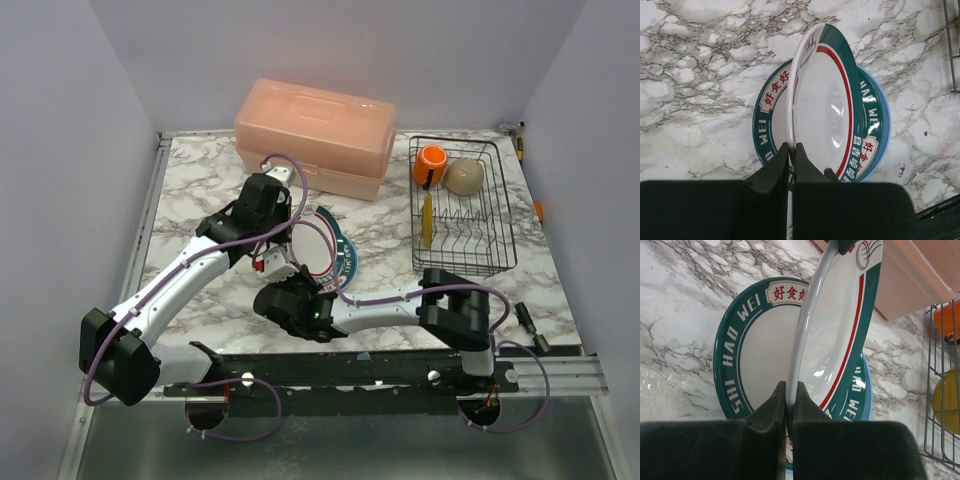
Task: Load the mixed dishes into the dish rack
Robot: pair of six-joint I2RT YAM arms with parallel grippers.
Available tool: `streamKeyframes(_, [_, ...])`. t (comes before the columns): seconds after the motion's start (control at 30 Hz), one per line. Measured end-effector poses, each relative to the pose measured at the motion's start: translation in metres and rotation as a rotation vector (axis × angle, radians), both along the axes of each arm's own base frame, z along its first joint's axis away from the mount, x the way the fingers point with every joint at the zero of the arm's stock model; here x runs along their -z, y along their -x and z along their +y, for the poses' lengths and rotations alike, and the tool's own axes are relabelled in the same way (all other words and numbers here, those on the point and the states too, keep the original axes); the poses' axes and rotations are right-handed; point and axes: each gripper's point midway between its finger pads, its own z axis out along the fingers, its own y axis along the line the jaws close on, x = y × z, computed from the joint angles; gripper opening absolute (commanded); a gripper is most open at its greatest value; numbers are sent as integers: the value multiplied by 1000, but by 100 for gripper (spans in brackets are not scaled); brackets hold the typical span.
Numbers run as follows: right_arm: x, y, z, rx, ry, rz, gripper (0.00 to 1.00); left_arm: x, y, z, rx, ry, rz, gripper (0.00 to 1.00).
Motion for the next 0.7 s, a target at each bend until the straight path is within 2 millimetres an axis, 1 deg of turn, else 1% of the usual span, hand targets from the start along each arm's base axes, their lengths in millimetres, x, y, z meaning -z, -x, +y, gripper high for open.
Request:
streamKeyframes(0.07, [-3, 2, -1, -30, -14, 18, 0, -2, 1, -1, 2, 4, -4, 22])
streamKeyframes(0.17, [-10, 5, 0, -68, -56, 36, 0, -9, 2, 2, -4, 9, -26, 58])
streamKeyframes(0.23, [-16, 6, -2, -79, -80, 39, 0, -12, 3, 8, -22, 0, -49, 71])
streamKeyframes(0.27, [-18, 6, -2, -86, -91, 42, 0, -16, 5, 13, -33, 1, -69, 75])
streamKeyframes(0.33, [-21, 8, -2, -102, -109, 49, 0, -22, 10, 24, -58, 9, -109, 82])
streamKeyframes(0.4, [-25, 10, 0, -120, -140, 57, 0, -30, 14, 33, -77, 20, -154, 84])
streamKeyframes(0.5, [-29, 11, -1, -135, -180, 65, 0, -48, 22, 57, -141, 35, -260, 85])
streamKeyframes(0.6, [-31, 11, -6, -157, -218, 85, 0, -62, 27, 69, -181, 58, -341, 86])
streamKeyframes(0.7, [-38, 10, -12, -184, -282, 115, 0, -76, 31, 83, -242, 74, -419, 86])
